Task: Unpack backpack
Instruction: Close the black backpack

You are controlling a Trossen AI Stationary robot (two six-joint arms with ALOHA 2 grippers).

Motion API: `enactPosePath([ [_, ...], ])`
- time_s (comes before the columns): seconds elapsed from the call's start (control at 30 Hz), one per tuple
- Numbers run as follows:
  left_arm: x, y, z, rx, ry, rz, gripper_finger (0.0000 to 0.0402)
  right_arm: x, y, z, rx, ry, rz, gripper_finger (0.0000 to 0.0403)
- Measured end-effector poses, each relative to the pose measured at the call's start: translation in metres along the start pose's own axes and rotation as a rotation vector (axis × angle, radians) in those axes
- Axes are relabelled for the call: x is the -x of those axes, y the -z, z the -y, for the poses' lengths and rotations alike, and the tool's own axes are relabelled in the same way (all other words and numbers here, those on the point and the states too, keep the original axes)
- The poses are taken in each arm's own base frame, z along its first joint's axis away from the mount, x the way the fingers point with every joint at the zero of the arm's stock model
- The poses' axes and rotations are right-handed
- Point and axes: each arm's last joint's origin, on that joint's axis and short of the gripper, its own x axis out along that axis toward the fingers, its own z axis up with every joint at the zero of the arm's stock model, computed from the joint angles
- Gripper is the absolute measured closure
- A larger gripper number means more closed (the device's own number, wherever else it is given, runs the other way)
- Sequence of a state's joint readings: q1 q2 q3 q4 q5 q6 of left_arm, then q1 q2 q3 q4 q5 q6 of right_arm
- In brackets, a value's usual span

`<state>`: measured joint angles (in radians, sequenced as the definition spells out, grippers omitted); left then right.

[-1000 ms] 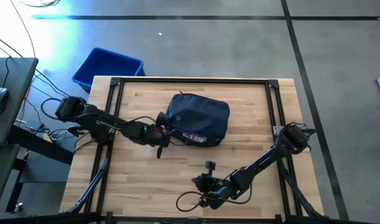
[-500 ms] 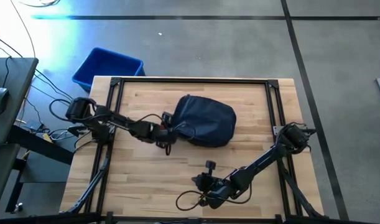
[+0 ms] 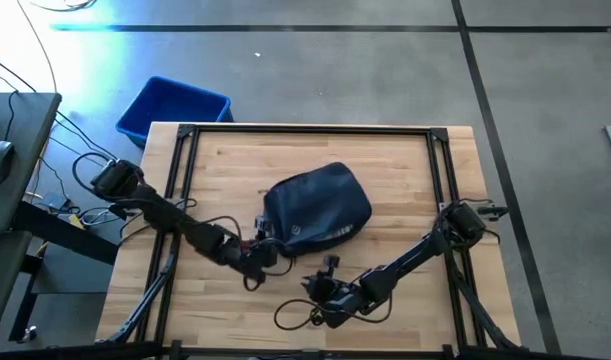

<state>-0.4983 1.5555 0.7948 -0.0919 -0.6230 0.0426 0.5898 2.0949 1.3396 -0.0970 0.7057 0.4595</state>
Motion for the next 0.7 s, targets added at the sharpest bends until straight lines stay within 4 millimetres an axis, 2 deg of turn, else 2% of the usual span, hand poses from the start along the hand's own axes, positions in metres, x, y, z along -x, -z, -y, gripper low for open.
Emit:
enactPosePath([
  [0.23, 0.01, -0.005, 0.015, 0.033, 0.036, 0.063, 0.0401, 0.005, 0.0, -0.002, 0.061, 0.102, 0.065, 0.0227],
  [0.33, 0.011, -0.005, 0.016, 0.034, 0.039, 0.064, 0.0401, 0.009, 0.0, -0.003, 0.106, 0.195, 0.111, 0.0196],
  [0.5, 0.011, -0.005, 0.016, 0.037, 0.037, 0.065, 0.0401, 0.008, -0.001, -0.002, 0.314, 0.252, 0.104, 0.0188],
  [0.7, 0.011, -0.005, 0.016, 0.036, 0.036, 0.065, 0.0401, -0.008, -0.004, 0.012, 0.625, 0.313, 0.039, 0.0213],
])
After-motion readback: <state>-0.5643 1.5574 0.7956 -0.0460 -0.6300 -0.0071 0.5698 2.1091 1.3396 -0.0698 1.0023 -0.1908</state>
